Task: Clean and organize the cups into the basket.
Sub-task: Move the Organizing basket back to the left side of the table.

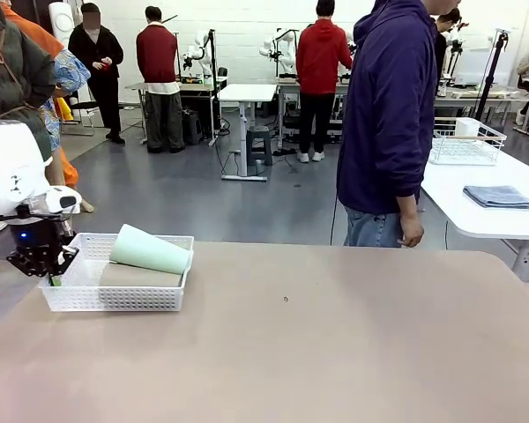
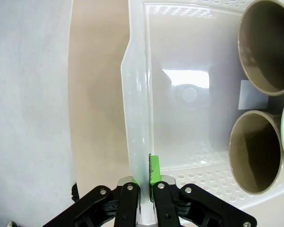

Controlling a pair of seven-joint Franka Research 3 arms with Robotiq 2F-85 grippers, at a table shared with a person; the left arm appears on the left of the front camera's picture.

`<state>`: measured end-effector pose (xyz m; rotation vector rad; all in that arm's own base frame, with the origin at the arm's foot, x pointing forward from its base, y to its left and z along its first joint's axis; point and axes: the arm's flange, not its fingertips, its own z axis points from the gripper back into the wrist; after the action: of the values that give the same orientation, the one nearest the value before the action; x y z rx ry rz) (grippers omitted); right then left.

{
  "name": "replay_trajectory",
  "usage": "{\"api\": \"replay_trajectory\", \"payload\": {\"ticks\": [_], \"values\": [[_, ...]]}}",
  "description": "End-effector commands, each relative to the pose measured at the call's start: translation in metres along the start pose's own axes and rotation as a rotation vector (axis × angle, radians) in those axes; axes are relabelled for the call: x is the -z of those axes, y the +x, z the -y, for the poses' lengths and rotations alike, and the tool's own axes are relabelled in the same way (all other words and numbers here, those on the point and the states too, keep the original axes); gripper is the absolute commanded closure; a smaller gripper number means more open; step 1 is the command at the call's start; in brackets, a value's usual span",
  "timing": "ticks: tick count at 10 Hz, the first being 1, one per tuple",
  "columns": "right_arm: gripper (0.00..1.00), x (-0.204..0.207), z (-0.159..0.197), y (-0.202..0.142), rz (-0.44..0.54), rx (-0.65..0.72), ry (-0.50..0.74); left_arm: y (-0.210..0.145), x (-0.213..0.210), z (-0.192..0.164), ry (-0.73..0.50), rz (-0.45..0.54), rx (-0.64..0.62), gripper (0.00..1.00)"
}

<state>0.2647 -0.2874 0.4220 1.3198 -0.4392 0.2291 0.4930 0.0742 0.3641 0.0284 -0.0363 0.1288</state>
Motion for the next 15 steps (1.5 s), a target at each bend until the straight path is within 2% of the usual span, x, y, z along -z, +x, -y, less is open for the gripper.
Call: {"api": "replay_trajectory", "payload": {"ticks": [1, 5, 6, 7, 8, 10, 11, 12, 13, 15], "values": [[0.0, 0.001, 0.0, 0.002, -0.002, -0.006, 0.004, 0.001, 0.011, -0.004, -0.01, 0.006, 0.015, 0.95], [0.0, 0.001, 0.0, 0.002, -0.002, -0.006, 0.004, 0.007, 0.021, -0.006, -0.005, -0.002, 0.021, 0.95], [0.0, 0.001, 0.0, 0.002, -0.002, -0.006, 0.004, 0.005, 0.02, -0.006, -0.009, 0.012, 0.011, 0.43], [0.0, 0.001, 0.0, 0.002, -0.002, -0.006, 0.004, 0.004, 0.017, -0.006, -0.005, 0.019, 0.017, 0.36], [0.0, 0.001, 0.0, 0.002, -0.002, -0.006, 0.004, 0.002, 0.015, -0.006, -0.002, 0.023, 0.019, 0.0], [0.0, 0.001, 0.0, 0.002, -0.002, -0.006, 0.004, 0.003, 0.015, -0.007, 0.0, 0.021, 0.0, 0.0], [0.0, 0.001, 0.0, 0.002, -0.002, -0.006, 0.004, 0.004, 0.015, -0.007, 0.003, 0.019, -0.003, 0.14], [0.0, 0.001, 0.0, 0.002, -0.002, -0.006, 0.004, 0.004, 0.015, -0.005, 0.008, 0.017, -0.003, 0.05], [0.0, 0.001, 0.0, 0.002, -0.002, -0.006, 0.004, 0.004, 0.015, -0.004, 0.01, 0.016, -0.006, 0.0], [0.0, 0.001, 0.0, 0.002, -0.002, -0.006, 0.004, 0.004, 0.013, -0.003, 0.008, 0.017, -0.008, 0.0]]}}
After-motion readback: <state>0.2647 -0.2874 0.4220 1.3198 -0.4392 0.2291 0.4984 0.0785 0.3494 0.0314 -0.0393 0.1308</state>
